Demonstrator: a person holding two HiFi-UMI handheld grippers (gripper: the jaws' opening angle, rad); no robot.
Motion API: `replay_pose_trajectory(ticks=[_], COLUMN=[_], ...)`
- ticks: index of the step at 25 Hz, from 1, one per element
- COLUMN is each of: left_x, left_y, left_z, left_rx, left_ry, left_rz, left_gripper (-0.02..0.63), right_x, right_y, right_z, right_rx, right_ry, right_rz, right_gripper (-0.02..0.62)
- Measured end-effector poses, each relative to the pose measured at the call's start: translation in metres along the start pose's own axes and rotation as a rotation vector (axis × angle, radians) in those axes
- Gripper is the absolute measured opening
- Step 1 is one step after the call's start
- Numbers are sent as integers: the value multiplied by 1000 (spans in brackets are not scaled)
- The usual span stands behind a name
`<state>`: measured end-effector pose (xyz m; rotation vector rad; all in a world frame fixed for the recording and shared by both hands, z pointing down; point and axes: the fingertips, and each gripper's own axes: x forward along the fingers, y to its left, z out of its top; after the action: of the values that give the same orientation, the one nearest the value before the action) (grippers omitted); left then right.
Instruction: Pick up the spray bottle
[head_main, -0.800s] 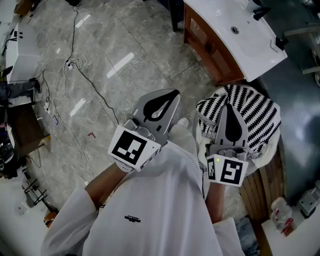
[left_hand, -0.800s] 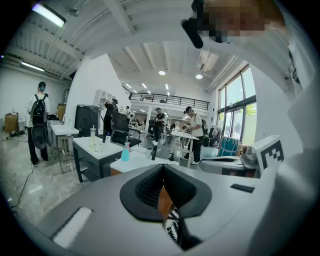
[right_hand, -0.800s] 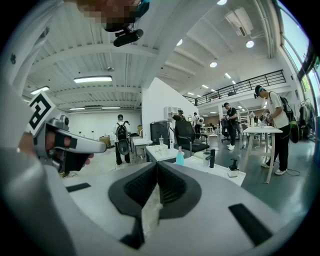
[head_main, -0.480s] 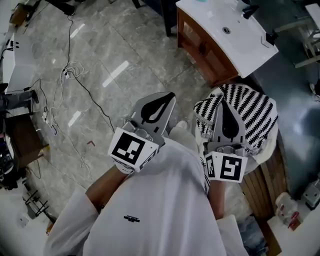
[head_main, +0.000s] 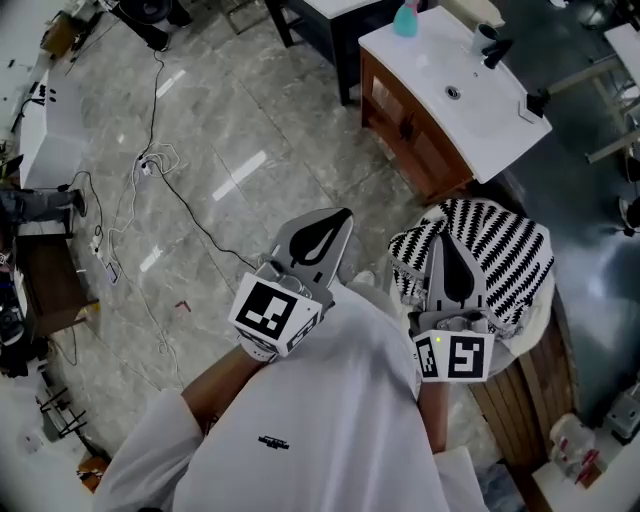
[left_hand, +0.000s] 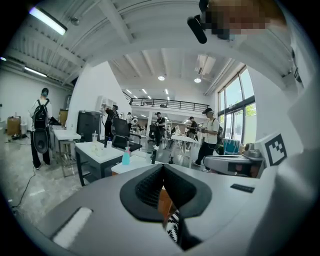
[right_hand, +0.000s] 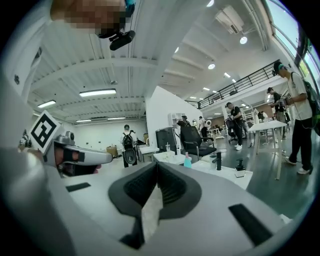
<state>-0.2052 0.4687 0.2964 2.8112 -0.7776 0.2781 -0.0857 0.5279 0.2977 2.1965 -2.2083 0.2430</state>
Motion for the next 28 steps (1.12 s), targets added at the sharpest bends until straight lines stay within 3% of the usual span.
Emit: replay_pose_trajectory(ticks=[4, 8, 14, 20, 28], left_x=[3, 16, 46, 102, 203], left_y=[-1, -4, 28, 91, 223], left_z=[-3, -1, 2, 19, 71], left_rx=[7, 31, -26, -26, -48], left_ry=[-16, -26, -15, -1, 36], left_rz=[59, 66, 83, 63, -10], left_gripper=[3, 3, 3, 5, 3], right_x=[-3, 7, 51, 133, 298], right_y=[-5, -12, -22, -45, -72], right_z=[-1, -4, 1, 8, 39], right_rx=[-42, -37, -43, -10, -9], right_ry=[0, 12, 8, 18, 22], right_rz=[5, 39, 81, 46, -45], right_gripper=[6, 6, 6, 6, 6])
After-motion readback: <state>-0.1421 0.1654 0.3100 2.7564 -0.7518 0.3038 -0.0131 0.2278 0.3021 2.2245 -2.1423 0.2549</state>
